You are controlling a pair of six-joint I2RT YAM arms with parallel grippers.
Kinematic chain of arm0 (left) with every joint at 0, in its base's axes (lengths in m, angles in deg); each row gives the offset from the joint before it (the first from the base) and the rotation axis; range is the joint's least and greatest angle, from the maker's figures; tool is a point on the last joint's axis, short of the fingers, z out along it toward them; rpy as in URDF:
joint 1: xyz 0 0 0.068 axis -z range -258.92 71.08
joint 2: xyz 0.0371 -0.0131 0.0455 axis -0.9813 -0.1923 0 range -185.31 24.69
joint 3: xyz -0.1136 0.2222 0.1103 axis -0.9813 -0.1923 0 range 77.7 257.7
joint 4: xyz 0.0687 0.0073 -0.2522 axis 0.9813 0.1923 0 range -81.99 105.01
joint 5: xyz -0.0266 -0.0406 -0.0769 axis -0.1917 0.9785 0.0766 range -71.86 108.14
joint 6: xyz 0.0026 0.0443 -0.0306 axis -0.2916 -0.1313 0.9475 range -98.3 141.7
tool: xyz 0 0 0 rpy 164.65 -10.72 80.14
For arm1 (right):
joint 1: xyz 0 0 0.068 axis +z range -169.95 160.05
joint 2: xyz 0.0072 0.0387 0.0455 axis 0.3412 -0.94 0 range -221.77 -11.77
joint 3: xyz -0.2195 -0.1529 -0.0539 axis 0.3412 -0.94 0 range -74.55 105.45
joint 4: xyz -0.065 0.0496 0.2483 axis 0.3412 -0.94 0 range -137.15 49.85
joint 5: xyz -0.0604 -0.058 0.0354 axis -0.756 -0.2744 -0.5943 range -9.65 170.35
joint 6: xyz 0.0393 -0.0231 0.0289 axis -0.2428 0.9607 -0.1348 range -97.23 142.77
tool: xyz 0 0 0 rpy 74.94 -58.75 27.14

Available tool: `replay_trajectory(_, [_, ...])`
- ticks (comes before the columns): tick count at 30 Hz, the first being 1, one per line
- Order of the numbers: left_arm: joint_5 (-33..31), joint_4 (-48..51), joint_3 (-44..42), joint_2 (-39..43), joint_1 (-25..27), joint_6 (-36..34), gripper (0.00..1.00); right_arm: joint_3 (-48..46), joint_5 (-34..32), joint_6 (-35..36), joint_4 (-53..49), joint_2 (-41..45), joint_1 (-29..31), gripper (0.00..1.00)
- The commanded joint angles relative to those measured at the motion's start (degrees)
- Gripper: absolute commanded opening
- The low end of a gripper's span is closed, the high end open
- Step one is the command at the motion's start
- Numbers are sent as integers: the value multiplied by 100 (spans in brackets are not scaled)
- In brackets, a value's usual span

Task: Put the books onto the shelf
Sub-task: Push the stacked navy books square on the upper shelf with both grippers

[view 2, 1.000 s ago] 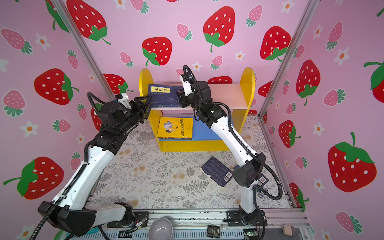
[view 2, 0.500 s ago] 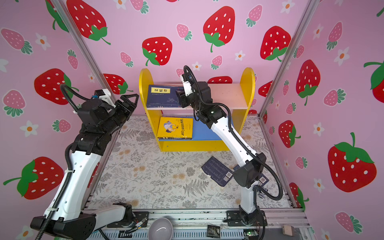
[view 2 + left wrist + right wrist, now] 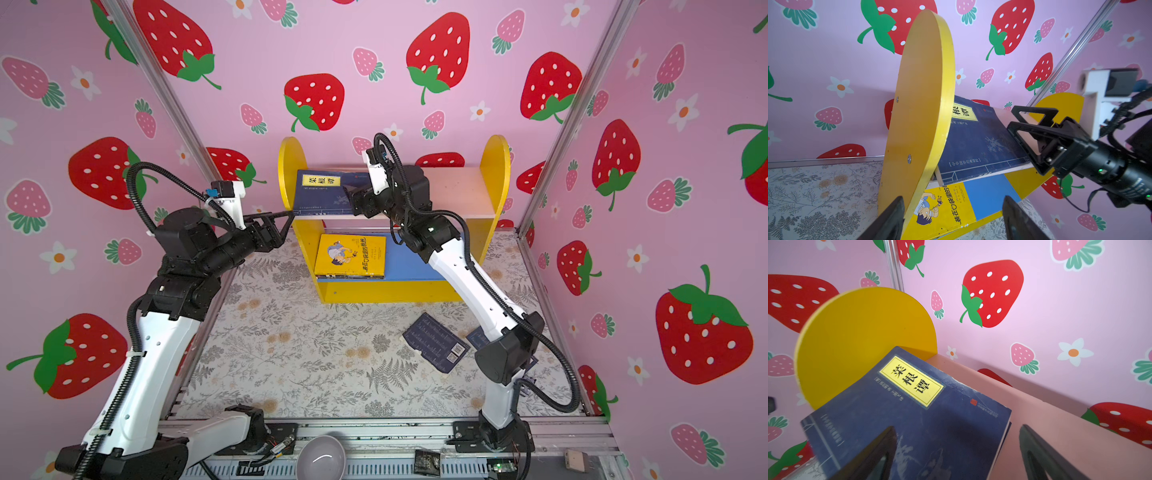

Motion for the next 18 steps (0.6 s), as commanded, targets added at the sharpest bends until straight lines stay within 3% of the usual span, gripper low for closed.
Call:
replay_trajectory(1, [191, -126, -53, -49, -6, -590, 74, -339, 511, 34, 442, 625, -8, 95])
replay_trajectory(9, [248, -253, -63, -210, -5, -747, 66, -918, 1468, 71, -83, 860, -78, 93])
replay_trajectory(18, [238, -434, -1, -421, 0, -793, 58, -977, 912, 295, -458, 634, -82, 90])
